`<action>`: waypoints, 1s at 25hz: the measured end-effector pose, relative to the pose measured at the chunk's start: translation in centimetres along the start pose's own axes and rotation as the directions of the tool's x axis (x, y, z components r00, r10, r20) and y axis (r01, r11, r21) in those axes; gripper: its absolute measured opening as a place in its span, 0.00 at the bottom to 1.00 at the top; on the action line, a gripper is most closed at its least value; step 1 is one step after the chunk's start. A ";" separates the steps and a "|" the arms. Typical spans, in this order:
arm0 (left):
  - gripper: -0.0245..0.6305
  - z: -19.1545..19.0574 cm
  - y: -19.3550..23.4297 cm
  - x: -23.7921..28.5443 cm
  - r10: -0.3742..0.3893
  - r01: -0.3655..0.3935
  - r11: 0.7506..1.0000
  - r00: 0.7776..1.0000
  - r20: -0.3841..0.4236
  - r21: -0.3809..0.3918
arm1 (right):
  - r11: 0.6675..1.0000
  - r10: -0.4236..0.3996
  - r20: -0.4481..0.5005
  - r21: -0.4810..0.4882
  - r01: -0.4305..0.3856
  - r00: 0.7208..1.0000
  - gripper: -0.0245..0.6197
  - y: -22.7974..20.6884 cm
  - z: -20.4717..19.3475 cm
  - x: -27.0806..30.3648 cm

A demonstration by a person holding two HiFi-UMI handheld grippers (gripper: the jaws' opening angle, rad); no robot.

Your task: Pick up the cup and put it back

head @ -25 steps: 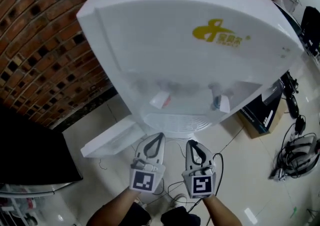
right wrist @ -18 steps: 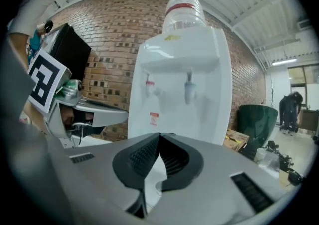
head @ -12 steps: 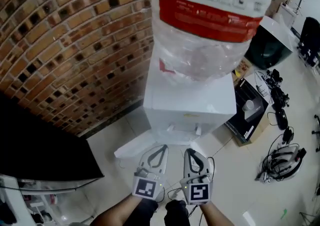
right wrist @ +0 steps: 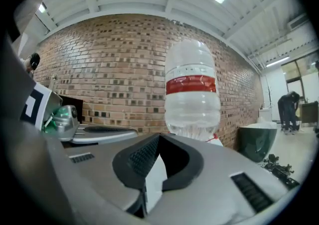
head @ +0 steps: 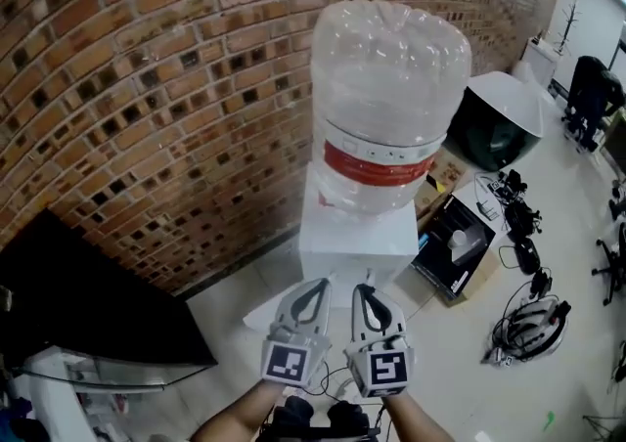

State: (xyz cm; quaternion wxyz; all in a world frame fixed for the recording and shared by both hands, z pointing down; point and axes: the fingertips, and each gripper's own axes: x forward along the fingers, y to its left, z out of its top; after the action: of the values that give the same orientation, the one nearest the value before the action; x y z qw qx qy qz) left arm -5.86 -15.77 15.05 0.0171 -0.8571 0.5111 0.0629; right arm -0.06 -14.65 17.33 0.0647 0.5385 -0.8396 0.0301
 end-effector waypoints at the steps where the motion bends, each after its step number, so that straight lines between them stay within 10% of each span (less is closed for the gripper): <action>1: 0.04 1.2 0.0 0.0 -0.004 0.004 1.000 1.000 0.008 0.001 | 1.000 -0.004 0.010 0.008 0.003 1.000 0.05 0.1 1.3 -0.2; 25: 0.04 8.5 -8.2 -10.9 -0.085 0.083 0.996 0.994 0.074 0.026 | 0.999 -0.024 0.079 0.028 0.022 0.997 0.05 6.3 5.5 -13.0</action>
State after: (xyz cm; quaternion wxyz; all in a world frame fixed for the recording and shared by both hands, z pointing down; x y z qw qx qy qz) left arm -4.57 -1.54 7.74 0.0488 -0.8746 0.4743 0.0882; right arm -0.86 -0.97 10.13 0.0243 0.5496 -0.8349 0.0194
